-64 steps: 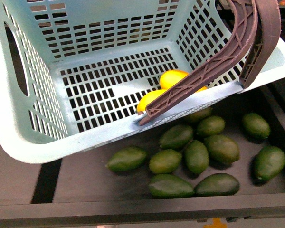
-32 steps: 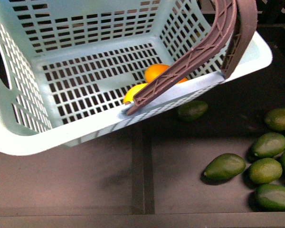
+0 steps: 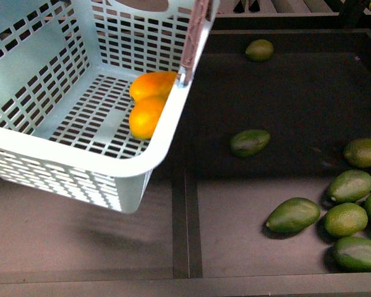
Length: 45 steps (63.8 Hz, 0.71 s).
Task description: Pick lemon and mango into basket
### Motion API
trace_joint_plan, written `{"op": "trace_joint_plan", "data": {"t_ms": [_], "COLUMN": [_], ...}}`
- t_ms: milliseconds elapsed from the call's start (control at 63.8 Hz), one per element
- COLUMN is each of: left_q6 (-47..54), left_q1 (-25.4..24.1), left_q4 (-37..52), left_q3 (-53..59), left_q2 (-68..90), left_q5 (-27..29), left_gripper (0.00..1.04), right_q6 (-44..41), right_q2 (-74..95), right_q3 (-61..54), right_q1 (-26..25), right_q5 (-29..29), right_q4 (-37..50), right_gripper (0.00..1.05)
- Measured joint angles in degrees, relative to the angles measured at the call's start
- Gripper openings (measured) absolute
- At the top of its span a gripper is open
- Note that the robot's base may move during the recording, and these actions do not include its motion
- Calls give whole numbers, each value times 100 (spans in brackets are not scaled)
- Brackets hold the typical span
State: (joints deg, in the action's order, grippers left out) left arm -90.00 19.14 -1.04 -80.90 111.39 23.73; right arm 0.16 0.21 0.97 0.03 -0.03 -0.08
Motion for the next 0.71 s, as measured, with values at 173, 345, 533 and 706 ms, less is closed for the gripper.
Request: {"op": "trace_joint_plan", "data": {"t_ms": [173,345,533,706], "left_q6": [-260,-68,205,-289], "left_q1": [-511,-719,-699,-651], "left_q4": [734,1049,1355,1639], "left_q3": [380,938,1392,1974], "left_q2": [321,483,461,214], "left_q5": [-501,-1078,-1067,-791], "left_gripper": [15,15,15,42], "right_q6": [0,0,0,0], "right_q2": [0,2,-2,0], "right_q3": [0,0,0,0], "right_q1": [0,0,0,0], "right_q5": [4,2,7,4], "right_q4": [0,0,0,0], "right_gripper": [96,96,96,96]}}
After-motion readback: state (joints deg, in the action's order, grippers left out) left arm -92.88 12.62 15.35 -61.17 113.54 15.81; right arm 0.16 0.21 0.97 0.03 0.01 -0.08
